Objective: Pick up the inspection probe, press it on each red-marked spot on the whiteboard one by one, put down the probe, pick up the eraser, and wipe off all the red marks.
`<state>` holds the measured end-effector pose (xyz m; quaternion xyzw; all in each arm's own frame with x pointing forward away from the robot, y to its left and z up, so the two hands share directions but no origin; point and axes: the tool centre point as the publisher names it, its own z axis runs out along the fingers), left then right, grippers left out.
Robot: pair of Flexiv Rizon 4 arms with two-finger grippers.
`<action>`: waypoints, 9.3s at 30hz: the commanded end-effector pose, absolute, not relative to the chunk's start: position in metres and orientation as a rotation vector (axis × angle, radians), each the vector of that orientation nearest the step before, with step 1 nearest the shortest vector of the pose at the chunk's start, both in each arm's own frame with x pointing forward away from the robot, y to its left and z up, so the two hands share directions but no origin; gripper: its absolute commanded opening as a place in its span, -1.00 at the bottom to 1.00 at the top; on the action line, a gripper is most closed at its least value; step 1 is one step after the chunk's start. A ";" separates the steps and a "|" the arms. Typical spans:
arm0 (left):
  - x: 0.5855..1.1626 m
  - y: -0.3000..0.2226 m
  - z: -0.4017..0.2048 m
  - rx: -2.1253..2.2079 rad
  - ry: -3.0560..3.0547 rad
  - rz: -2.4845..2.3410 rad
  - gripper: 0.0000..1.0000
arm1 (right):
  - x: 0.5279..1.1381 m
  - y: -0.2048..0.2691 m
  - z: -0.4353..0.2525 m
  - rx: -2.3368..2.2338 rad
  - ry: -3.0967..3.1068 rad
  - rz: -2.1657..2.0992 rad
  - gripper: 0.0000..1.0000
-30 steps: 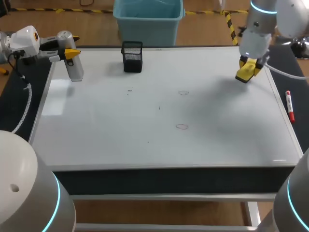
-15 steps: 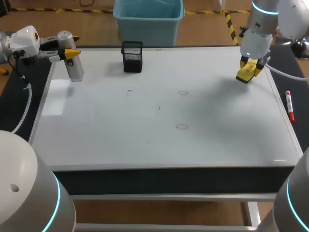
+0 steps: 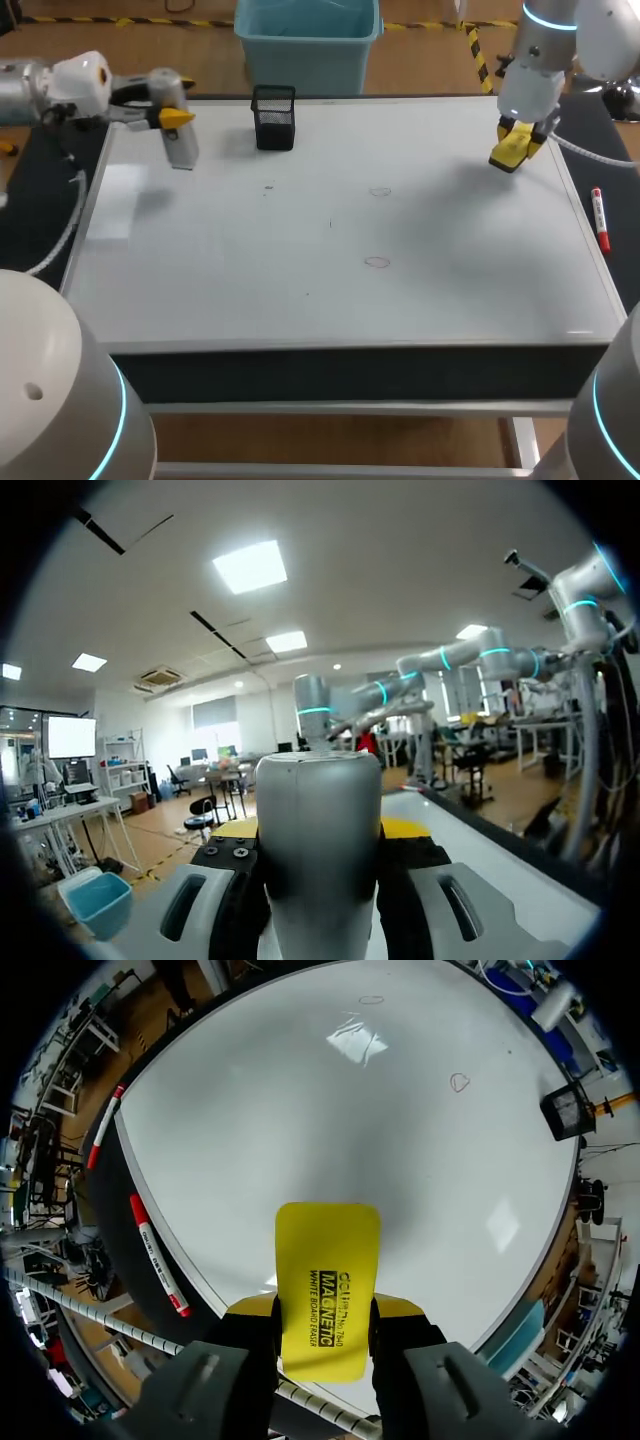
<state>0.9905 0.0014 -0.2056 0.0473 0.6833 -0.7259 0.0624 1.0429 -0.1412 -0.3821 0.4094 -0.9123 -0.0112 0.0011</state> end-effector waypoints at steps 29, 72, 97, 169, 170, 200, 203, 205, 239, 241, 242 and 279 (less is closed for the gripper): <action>0.912 -0.241 -0.211 0.339 2.173 -2.387 -1.00 | 1.044 -0.142 -0.381 1.286 -2.860 -0.033 -1.00; 0.968 -0.330 -0.257 0.167 2.136 -2.412 -1.00 | 1.044 -0.142 -0.381 1.286 -2.860 -0.033 -1.00; 0.993 -0.334 -0.268 0.171 2.126 -2.429 -1.00 | 1.044 -0.142 -0.381 1.286 -2.860 -0.033 -1.00; 0.980 -0.304 -0.229 0.194 2.127 -2.363 -1.00 | 1.044 -0.142 -0.381 1.286 -2.860 -0.033 -1.00; 0.980 -0.300 -0.225 0.198 2.121 -2.363 -1.00 | 1.044 -0.142 -0.381 1.286 -2.860 -0.033 -1.00; 0.967 -0.098 -0.215 -0.011 2.012 -2.232 -1.00 | 1.044 -0.142 -0.381 1.286 -2.860 -0.033 -1.00; 0.967 -0.081 -0.218 -0.032 2.013 -2.215 -1.00 | 1.044 -0.142 -0.381 1.286 -2.860 -0.033 -1.00; 0.967 -0.067 -0.220 -0.052 2.007 -2.207 -1.00 | 1.044 -0.142 -0.381 1.286 -2.860 -0.033 -1.00; 0.965 -0.018 -0.227 -0.091 1.993 -2.206 -1.00 | 0.986 0.052 -0.390 1.898 -2.520 -0.080 -1.00; 0.965 -0.018 -0.227 -0.091 1.993 -2.206 -1.00 | 0.982 0.067 -0.389 1.947 -2.476 -0.079 -1.00; 0.965 -0.018 -0.227 -0.091 1.993 -2.206 -1.00 | 0.981 0.074 -0.389 1.956 -2.468 -0.081 -1.00; 0.965 -0.018 -0.227 -0.091 1.993 -2.206 -1.00 | 0.990 0.119 -0.427 2.057 -2.318 -0.100 -1.00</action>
